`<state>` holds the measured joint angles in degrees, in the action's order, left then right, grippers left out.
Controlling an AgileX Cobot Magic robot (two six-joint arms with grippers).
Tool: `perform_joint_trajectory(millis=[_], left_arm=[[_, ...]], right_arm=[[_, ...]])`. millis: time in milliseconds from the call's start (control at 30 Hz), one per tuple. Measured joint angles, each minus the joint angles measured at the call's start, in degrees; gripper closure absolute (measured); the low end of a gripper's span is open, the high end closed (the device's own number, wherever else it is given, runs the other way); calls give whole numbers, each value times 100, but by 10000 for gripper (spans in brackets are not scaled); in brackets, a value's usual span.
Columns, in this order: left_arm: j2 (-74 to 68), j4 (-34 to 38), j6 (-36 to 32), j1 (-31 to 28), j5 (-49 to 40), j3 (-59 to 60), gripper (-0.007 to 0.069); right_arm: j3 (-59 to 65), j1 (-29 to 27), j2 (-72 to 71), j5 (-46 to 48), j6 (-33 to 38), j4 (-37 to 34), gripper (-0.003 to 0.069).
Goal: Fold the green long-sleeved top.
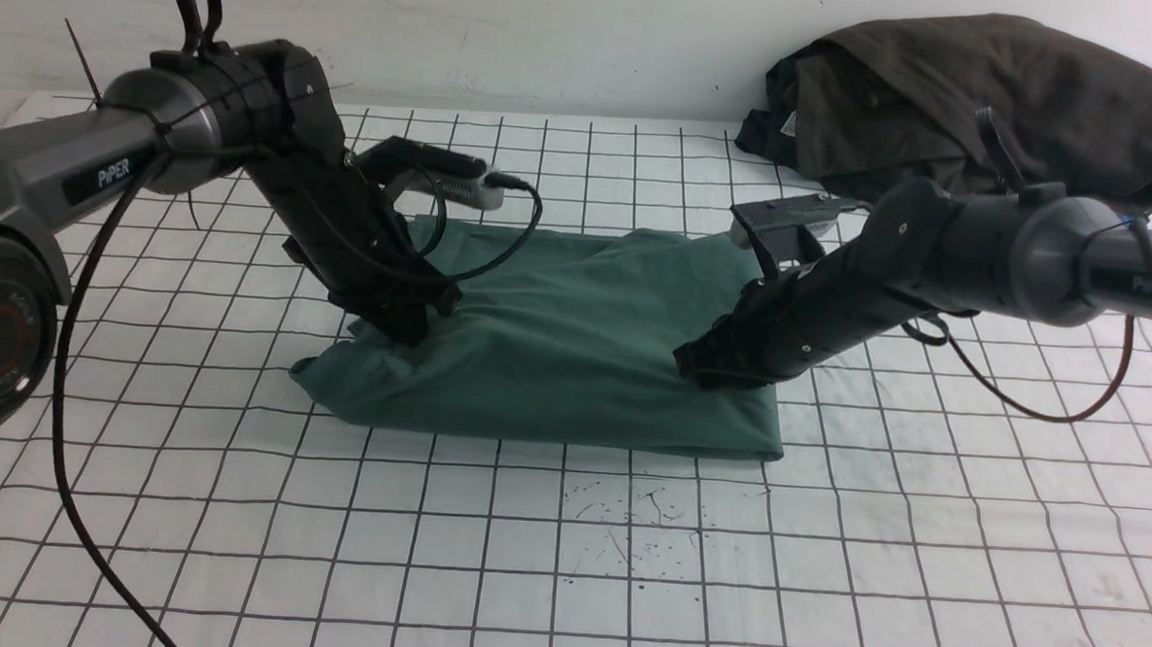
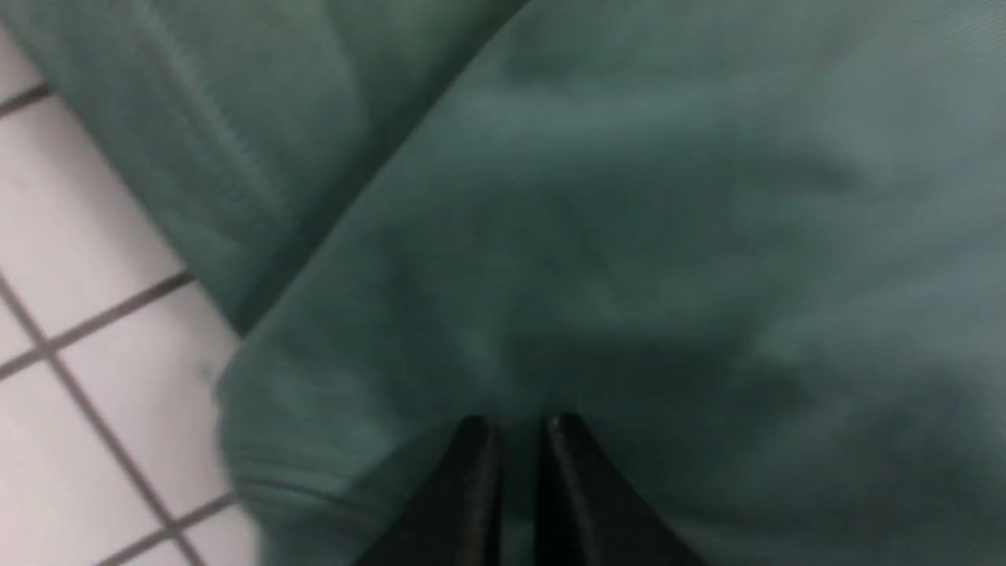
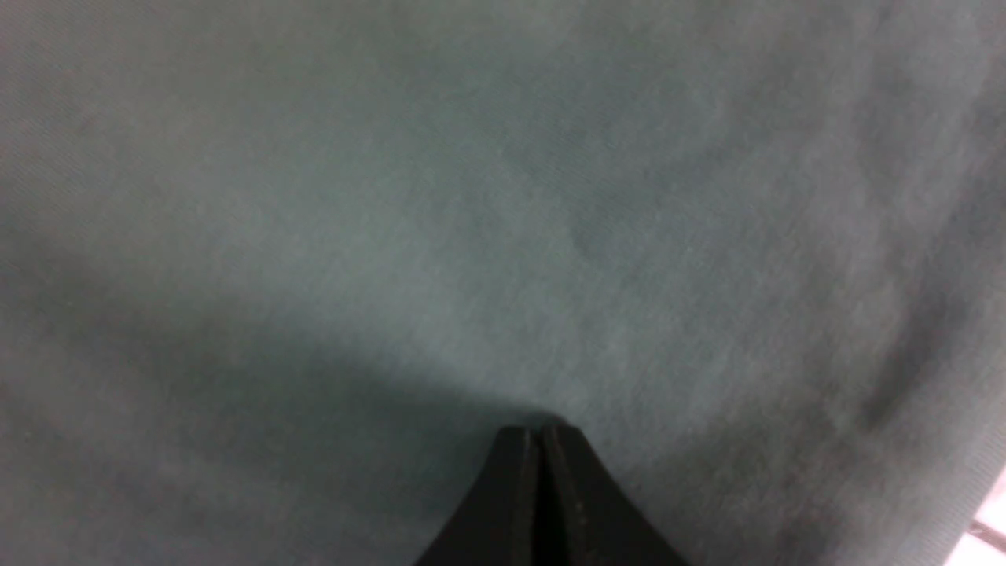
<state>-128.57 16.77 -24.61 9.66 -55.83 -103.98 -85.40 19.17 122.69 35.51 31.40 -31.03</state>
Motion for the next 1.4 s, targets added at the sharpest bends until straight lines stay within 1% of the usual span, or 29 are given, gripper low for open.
perform_joint_trajectory(millis=[67, 100, 167, 267, 300, 333, 367, 400, 433, 467, 500, 600, 633, 700, 733, 833, 933, 1000, 1100, 1133, 1200, 1333, 1400], left_arm=[[-17, -173, 0, 0, 29, 0, 609], [2, -185, 0, 0, 29, 0, 613], [183, -268, -6, 0, -66, 0, 624], [554, -374, -6, 0, -239, 6, 629], [874, -421, -6, 0, -343, 6, 629], [969, -421, -6, 0, -375, 6, 629], [1362, -434, -6, 0, -494, 6, 629], [1587, -415, -6, 0, -581, 12, 629], [1629, -409, -6, 0, -597, 11, 629], [1950, -294, -6, 0, -795, 46, 629], [2029, -183, -6, 0, -869, 82, 629], [2208, 423, -80, 0, -1042, 437, 629], [2208, 463, -96, 0, -1030, 513, 629], [2149, 757, -297, 0, -812, 876, 629], [2039, 894, -464, 0, -440, 1205, 629], [1589, 1012, -622, 0, 520, 1721, 629], [1185, 987, -637, 0, 835, 1824, 629], [995, 853, -638, 0, 904, 1831, 629], [967, 468, -557, 0, 981, 1819, 629], [976, 413, -545, 0, 981, 1802, 629], [1090, 131, -355, 0, 973, 1690, 629], [1497, 92, -233, 0, 899, 1524, 629], [2127, 115, -221, 0, 626, 1478, 629]], right_arm=[[0, 0, -88, 2, -98, 178, 673], [0, 0, -101, 2, -111, 204, 673], [5, 0, -391, 18, -218, 514, 673], [5, 0, -939, 104, -358, 1026, 673], [5, 0, -1349, 190, -506, 1377, 673], [5, 0, -1472, 220, -529, 1432, 673], [5, 0, -1910, 372, -713, 1869, 673], [5, 0, -2225, 501, -842, 2147, 673], [5, 0, -2349, 530, -865, 2201, 673], [5, 0, -2829, 814, -1101, 2686, 673], [5, 0, -3056, 908, -1188, 2890, 673], [5, 0, -3828, 1311, -1792, 3605, 673], [5, 0, -3866, 1334, -1875, 3685, 673], [5, 0, -4162, 1535, -2179, 3933, 673], [5, 0, -4319, 1724, -2387, 4081, 673], [5, 0, -4459, 2193, -2594, 4120, 673], [5, 0, -4459, 2605, -2632, 4036, 673], [5, 0, -4459, 2879, -2631, 3946, 673], [5, 0, -4466, 3275, -2631, 3926, 673], [5, 0, -4473, 3295, -2631, 3926, 673], [5, 0, -4590, 3510, -2631, 3932, 673], [5, 0, -4928, 3646, -2631, 4004, 673], [5, 0, -5321, 3690, -2631, 4140, 673]])
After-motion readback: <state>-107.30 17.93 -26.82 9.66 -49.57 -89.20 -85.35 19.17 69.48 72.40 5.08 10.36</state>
